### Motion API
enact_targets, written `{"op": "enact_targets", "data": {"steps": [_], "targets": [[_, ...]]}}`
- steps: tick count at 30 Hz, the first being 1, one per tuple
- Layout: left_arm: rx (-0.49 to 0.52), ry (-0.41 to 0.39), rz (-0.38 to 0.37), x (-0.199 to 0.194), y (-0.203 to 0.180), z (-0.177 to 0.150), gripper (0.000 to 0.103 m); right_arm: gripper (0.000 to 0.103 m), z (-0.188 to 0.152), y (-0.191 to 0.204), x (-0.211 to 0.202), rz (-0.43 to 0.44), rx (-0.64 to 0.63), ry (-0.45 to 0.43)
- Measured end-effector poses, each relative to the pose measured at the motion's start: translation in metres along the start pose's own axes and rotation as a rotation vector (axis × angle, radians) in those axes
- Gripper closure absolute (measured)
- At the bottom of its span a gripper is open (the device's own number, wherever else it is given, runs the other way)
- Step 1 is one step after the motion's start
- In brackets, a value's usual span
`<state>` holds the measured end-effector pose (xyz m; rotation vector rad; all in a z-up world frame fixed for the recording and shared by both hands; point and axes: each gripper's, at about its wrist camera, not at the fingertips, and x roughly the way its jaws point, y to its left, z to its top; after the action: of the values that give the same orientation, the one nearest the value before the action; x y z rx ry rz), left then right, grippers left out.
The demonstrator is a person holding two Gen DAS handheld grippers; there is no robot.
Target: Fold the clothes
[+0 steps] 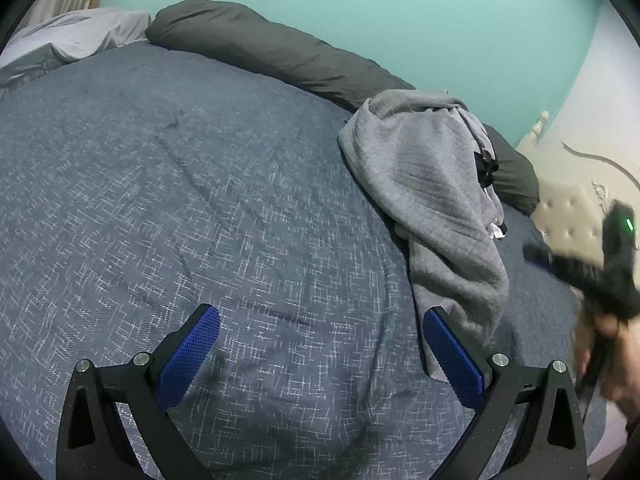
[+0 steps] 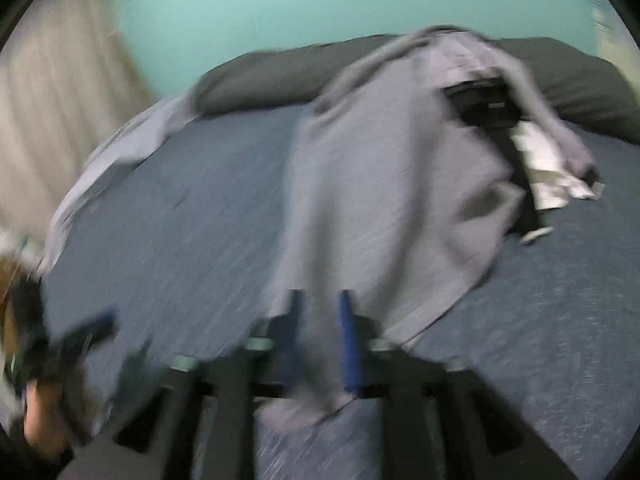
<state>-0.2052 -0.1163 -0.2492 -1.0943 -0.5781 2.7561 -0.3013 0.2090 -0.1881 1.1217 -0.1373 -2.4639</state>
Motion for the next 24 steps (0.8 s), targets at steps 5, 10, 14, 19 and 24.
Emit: {"op": "enact_targets", "data": {"steps": [5, 10, 14, 19, 24], "targets": [[0.002, 0.01, 0.0, 0.004, -0.001, -0.002, 0.0, 0.049, 0.03, -0.013, 0.039, -0.048, 0.11, 0.019], [0.01, 0.019, 0.0, 0.007, -0.001, -0.003, 0.0, 0.049, 0.031, 0.002, 0.08, -0.022, 0.098, 0.083], [0.004, 0.023, 0.004, 0.008, 0.002, -0.003, 0.0, 0.086, 0.024, 0.013, 0.099, -0.041, 0.028, 0.119], [-0.002, 0.018, 0.003, 0.006, 0.003, -0.003, 0.0, 0.103, 0.019, 0.019, 0.09, -0.033, -0.033, 0.083], [-0.002, 0.02, 0.002, 0.006, 0.003, -0.003, 0.0, 0.103, 0.014, 0.021, 0.073, 0.026, -0.059, 0.069]]}}
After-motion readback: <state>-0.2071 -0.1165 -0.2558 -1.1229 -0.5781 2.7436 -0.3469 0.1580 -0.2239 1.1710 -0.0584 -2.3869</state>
